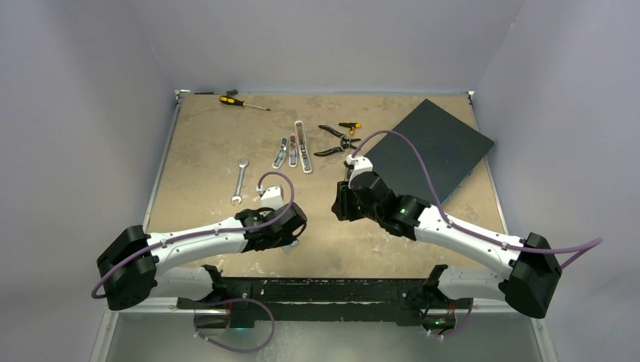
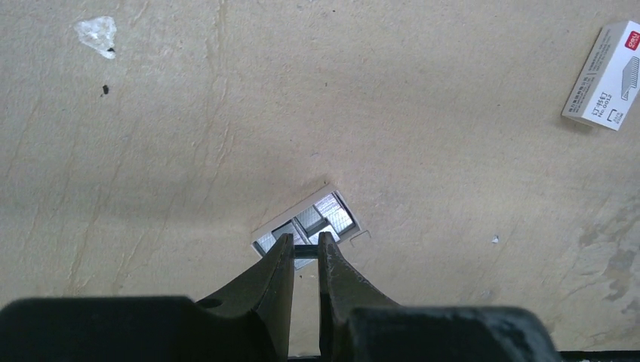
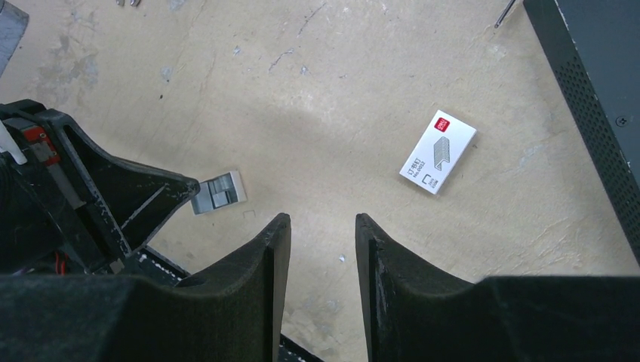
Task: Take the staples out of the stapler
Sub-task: Place the staple in the staple box.
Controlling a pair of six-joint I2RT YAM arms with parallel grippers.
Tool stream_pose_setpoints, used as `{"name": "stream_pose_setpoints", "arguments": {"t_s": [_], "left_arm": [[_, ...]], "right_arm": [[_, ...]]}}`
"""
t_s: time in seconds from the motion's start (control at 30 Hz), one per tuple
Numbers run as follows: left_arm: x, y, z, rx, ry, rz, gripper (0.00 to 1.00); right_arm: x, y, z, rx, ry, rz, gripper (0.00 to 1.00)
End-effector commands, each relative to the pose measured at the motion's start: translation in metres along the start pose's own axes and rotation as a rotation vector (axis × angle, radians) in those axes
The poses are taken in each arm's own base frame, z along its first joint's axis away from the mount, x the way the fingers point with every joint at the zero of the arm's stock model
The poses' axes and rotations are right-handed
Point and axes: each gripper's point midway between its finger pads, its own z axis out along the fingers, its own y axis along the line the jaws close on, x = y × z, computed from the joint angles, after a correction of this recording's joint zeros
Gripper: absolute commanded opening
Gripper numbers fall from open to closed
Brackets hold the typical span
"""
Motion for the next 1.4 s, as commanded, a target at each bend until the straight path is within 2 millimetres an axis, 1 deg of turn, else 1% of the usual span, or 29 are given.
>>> {"name": "stream_pose_setpoints", "arguments": {"t_s": [0.0, 0.2, 0.37, 0.47, 0.7, 0.83, 1.03, 1.37], "left_arm": [[-0.011, -0.005, -0.007, 0.000, -0.056, -0.126, 0.05], [-0.007, -0.007, -0.006, -0.007, -0.046, -0.103, 0.05], [-0.005, 0.000, -0.009, -0.022, -0.044, -0.083, 0.06], [-0.006, 0.001, -0.010, -0.016, -0.048, -0.084, 0.06], [-0.003, -0.011, -0.004, 0.020, -0.032, -0.026, 0.05], [-0.002, -0.021, -0.002, 0.059, -0.026, 0.049, 0.05], [0.003, -0.019, 0.001, 0.052, -0.007, 0.127, 0.05], [0.005, -0.025, 0.006, 0.067, -0.001, 0.131, 0.06]], "right_arm": [[-0.006, 0.001, -0.003, -0.010, -0.027, 0.018, 0.40], [-0.004, 0.001, -0.002, -0.012, -0.021, 0.015, 0.40], [-0.004, 0.001, -0.002, -0.011, -0.022, 0.014, 0.40], [-0.003, 0.002, -0.001, -0.016, -0.020, 0.016, 0.40], [-0.003, 0.002, -0.002, -0.014, -0.021, 0.019, 0.40], [-0.002, 0.001, -0.002, -0.011, -0.018, 0.020, 0.40], [-0.003, 0.001, 0.000, -0.010, -0.018, 0.014, 0.40], [-0.004, 0.003, 0.004, -0.013, -0.012, 0.010, 0.40]]}}
